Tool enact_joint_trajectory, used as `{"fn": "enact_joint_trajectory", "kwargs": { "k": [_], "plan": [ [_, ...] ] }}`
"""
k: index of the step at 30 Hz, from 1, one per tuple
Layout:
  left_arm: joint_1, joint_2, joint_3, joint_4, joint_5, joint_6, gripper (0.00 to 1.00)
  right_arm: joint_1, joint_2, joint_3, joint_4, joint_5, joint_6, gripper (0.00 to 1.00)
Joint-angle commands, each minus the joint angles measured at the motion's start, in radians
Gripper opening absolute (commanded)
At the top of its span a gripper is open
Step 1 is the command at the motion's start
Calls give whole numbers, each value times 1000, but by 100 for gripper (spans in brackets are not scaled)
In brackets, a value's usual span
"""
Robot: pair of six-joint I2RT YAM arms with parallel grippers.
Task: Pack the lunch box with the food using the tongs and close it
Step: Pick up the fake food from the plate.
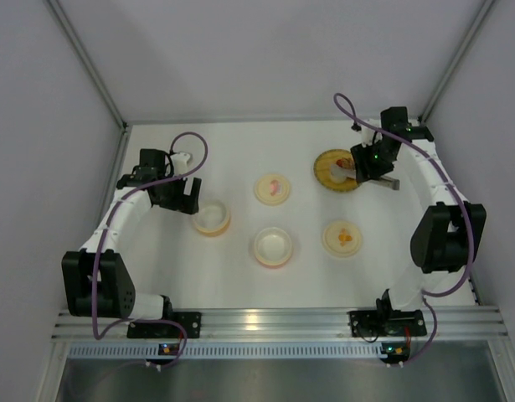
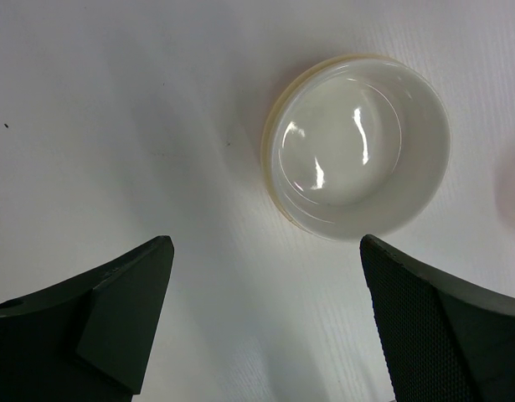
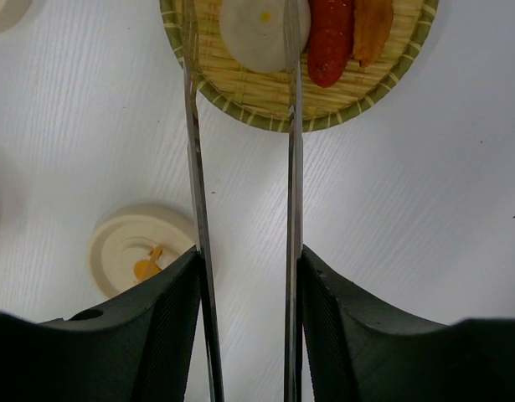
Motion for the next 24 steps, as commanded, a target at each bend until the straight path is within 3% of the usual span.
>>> {"fn": "enact_joint_trajectory", "kwargs": {
  "k": [1, 24],
  "plan": [
    [10, -17, 24, 11, 3, 15, 98, 20, -1, 61, 64, 17, 26, 46],
    [19, -2, 10, 18, 15, 16, 98, 48, 76, 59, 78, 76, 1, 48]
  ]
}}
